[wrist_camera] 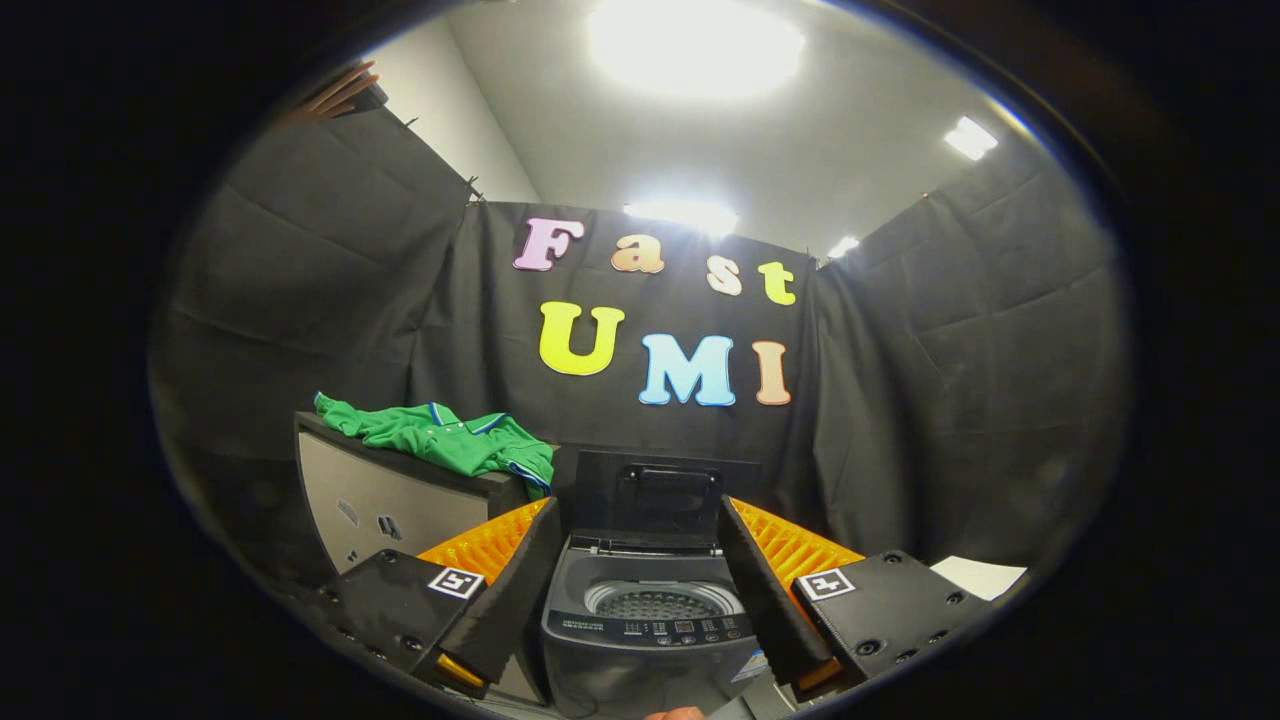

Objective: Put the clothes into the washing machine and then close the washing machine lid.

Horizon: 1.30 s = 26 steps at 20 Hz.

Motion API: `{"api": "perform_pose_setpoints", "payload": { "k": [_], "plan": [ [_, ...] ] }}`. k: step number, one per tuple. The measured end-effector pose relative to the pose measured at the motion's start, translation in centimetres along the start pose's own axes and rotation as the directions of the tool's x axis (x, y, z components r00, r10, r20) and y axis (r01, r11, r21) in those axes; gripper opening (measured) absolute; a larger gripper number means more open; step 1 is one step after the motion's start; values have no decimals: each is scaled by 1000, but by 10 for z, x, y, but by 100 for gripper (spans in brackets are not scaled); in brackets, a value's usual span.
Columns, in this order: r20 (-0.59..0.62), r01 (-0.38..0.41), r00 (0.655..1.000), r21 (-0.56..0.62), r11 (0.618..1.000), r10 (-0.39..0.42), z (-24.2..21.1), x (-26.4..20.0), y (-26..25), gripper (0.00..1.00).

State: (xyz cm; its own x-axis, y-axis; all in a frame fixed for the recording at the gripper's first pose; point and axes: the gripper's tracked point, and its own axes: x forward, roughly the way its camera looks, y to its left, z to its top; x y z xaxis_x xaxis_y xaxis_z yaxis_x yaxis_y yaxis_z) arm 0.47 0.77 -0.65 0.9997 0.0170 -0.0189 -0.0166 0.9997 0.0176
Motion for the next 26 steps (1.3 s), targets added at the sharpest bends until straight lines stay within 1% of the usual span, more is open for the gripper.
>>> {"api": "perform_pose_setpoints", "payload": {
  "k": [16,26],
  "plan": [
    [-11,-2,1000,-6,1000,2,-3,6,-2,98],
    [-37,-10,999,-9,1000,10,-11,9,2,98]
  ]
}}
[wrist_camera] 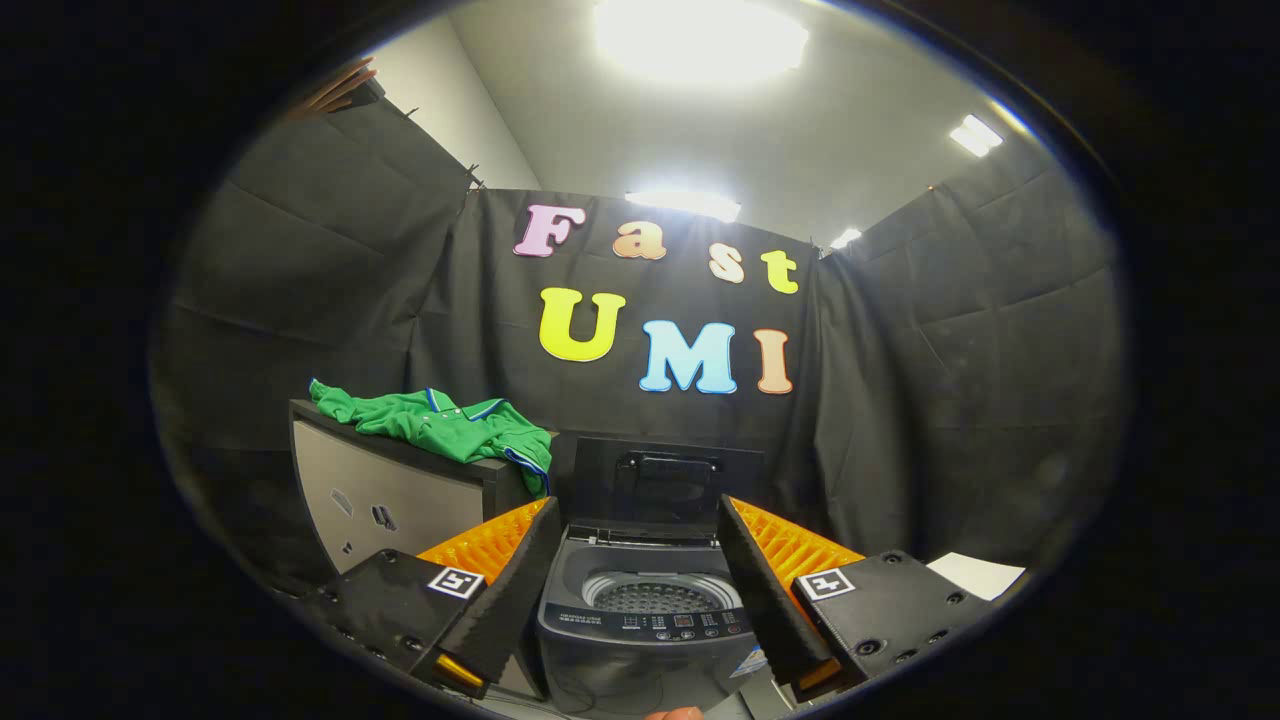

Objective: Put the clothes into the washing machine and then close the washing machine lid.

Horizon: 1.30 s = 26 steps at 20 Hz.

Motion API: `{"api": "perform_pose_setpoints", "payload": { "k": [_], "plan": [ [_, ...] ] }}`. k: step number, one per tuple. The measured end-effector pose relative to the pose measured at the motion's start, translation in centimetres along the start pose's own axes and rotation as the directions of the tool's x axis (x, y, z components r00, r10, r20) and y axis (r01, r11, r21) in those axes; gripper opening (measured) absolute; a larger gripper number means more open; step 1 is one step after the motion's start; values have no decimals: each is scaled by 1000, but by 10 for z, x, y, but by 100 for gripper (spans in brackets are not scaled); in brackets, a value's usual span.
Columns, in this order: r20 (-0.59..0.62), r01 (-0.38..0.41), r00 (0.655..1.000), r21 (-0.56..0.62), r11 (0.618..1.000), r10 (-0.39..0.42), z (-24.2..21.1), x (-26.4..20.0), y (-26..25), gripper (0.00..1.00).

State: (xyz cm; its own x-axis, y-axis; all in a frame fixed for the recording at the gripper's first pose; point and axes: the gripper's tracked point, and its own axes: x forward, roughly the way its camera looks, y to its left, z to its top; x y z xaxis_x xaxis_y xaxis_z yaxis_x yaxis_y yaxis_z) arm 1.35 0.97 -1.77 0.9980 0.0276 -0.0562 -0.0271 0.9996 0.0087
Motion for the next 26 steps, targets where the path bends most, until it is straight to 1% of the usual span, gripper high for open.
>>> {"api": "perform_pose_setpoints", "payload": {
  "k": [6,10,16,18,22,26],
  "plan": [
    [-7,-7,1000,-7,1000,7,1,3,0,98],
    [-3,-23,1000,5,1000,23,11,12,6,98],
    [3,-63,998,37,997,63,34,32,19,98],
    [17,-78,997,54,995,77,49,39,24,98],
    [55,-99,994,45,994,96,78,58,31,98],
    [36,-115,993,50,992,113,95,80,35,98]
  ]
}}
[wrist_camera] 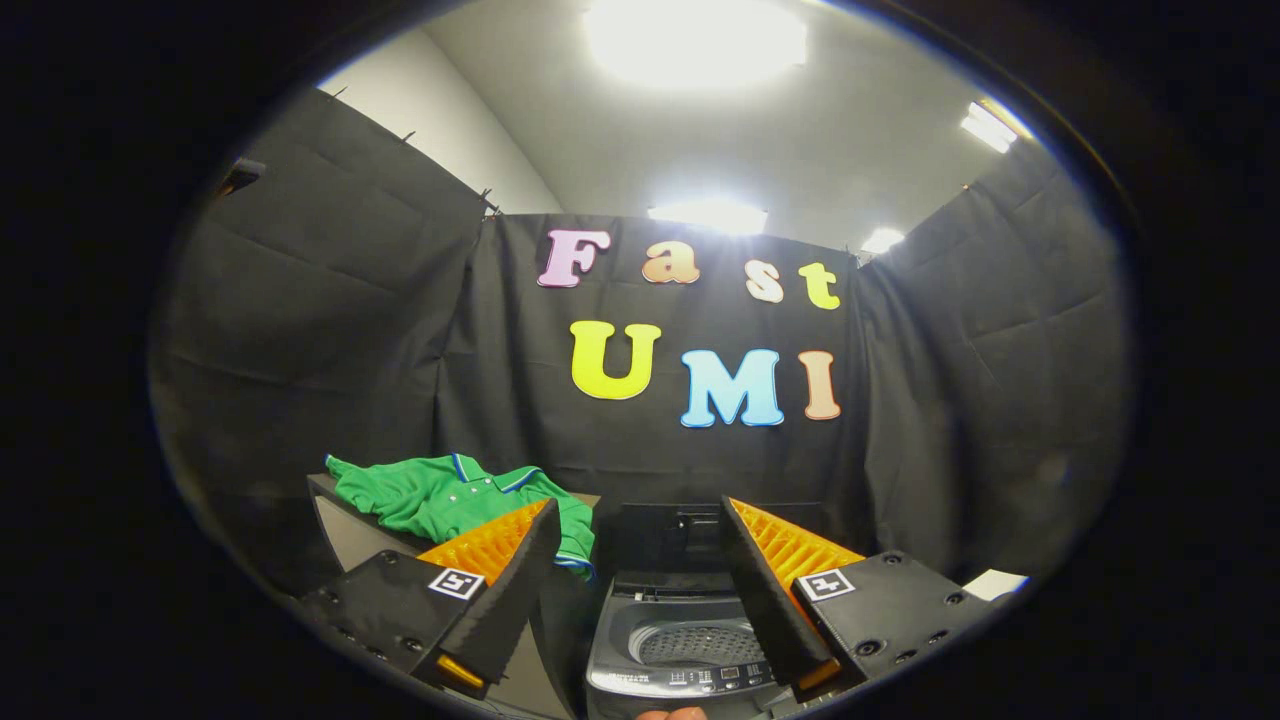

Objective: Put the clothes into the washing machine and then close the washing machine lid.

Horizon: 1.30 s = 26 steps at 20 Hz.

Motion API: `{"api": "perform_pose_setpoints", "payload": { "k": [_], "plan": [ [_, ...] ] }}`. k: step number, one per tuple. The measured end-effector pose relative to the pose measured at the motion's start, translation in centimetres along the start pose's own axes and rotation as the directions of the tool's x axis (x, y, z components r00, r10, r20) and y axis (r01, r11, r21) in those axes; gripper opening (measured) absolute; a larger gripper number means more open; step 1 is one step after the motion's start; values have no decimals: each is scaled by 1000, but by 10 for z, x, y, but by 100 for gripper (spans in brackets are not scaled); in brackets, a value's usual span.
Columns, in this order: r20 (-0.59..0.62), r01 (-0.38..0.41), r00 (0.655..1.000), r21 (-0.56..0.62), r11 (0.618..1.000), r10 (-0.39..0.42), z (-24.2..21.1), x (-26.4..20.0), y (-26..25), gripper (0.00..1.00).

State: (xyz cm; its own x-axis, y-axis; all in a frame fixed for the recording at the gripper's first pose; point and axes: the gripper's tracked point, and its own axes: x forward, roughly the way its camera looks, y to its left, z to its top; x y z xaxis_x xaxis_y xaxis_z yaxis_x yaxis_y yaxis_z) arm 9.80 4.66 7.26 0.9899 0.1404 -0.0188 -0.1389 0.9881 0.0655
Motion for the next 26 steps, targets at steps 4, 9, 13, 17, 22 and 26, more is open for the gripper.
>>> {"api": "perform_pose_setpoints", "payload": {
  "k": [4,9,13,17,22,26],
  "plan": [
    [6,-28,1000,5,1000,28,26,23,7,98],
    [-109,-62,992,62,996,69,36,56,23,98],
    [-162,-35,985,144,989,59,50,84,27,98],
    [-257,-71,961,115,991,99,43,110,50,96],
    [-343,-152,922,106,983,179,40,135,92,96],
    [-424,-197,874,137,971,237,31,155,129,96]
  ]
}}
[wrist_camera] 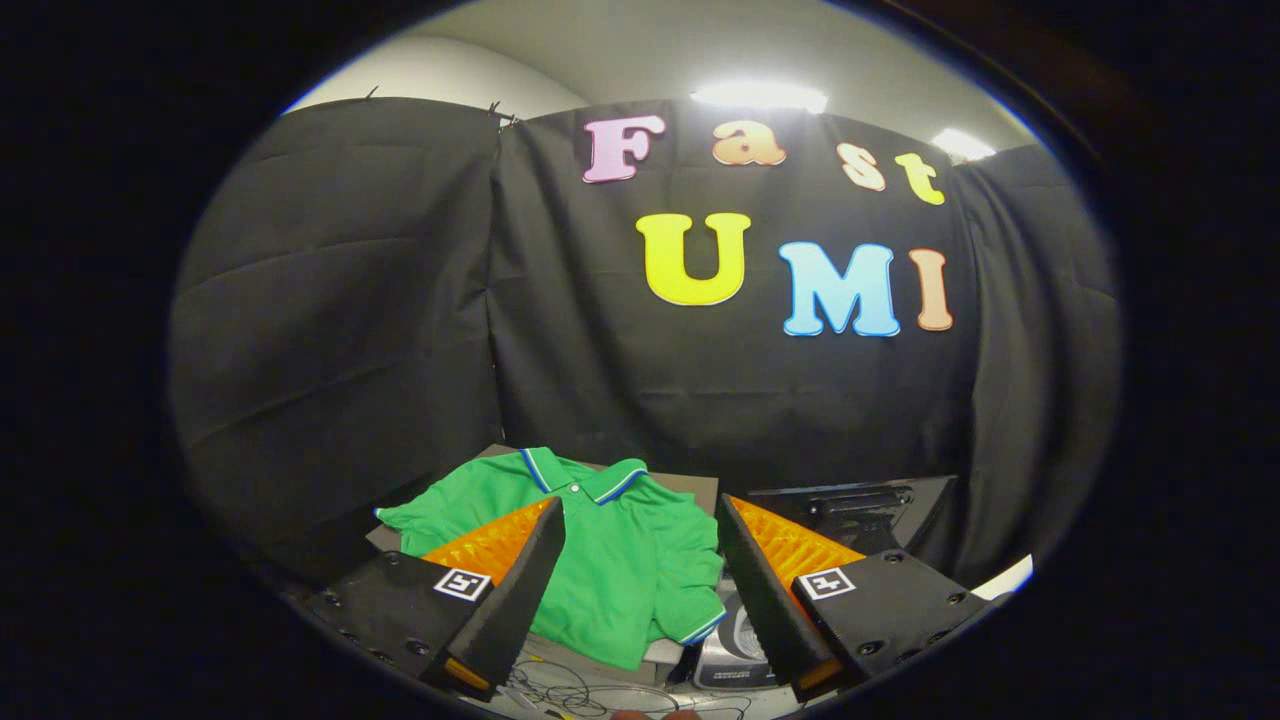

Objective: Put the clothes into the washing machine and then close the washing machine lid.

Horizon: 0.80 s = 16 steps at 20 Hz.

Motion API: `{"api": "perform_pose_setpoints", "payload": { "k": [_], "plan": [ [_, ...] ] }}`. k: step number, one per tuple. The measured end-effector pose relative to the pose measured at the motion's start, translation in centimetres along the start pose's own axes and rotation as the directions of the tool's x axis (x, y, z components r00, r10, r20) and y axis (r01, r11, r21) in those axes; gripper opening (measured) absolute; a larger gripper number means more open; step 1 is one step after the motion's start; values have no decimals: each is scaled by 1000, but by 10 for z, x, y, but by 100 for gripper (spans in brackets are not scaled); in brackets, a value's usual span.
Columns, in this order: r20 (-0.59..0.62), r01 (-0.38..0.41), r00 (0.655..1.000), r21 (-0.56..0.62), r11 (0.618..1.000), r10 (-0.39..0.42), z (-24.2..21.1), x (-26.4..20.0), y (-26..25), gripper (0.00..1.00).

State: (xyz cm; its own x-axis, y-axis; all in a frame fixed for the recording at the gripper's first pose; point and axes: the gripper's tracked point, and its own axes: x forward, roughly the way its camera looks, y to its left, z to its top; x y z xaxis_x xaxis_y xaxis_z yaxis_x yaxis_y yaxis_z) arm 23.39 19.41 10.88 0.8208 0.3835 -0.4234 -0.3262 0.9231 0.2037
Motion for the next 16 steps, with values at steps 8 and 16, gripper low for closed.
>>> {"api": "perform_pose_setpoints", "payload": {
  "k": [8,16],
  "plan": [
    [-174,-53,983,25,998,56,-13,72,55,96],
    [-311,-101,945,-1,995,96,-50,121,98,96]
  ]
}}
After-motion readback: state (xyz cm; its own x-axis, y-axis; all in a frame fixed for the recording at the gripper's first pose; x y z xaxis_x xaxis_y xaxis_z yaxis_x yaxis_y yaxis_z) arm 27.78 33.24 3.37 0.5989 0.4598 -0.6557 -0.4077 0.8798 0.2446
